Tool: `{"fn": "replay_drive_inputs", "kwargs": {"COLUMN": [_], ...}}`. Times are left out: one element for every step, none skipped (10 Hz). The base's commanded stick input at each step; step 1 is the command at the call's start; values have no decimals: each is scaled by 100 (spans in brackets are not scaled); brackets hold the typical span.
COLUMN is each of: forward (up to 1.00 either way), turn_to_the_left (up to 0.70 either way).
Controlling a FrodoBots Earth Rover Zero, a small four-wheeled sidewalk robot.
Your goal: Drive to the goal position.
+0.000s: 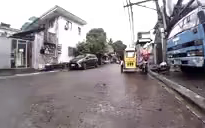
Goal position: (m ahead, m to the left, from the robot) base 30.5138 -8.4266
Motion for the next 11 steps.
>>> {"fn": "replay_drive_inputs", "kwargs": {"forward": [100, 100, 100, 100, 100, 100, 100, 100, 100, 100, 100], "turn_to_the_left": [0, 0, 0, 0, 0, 0, 0, 0, 0, 0, 0]}}
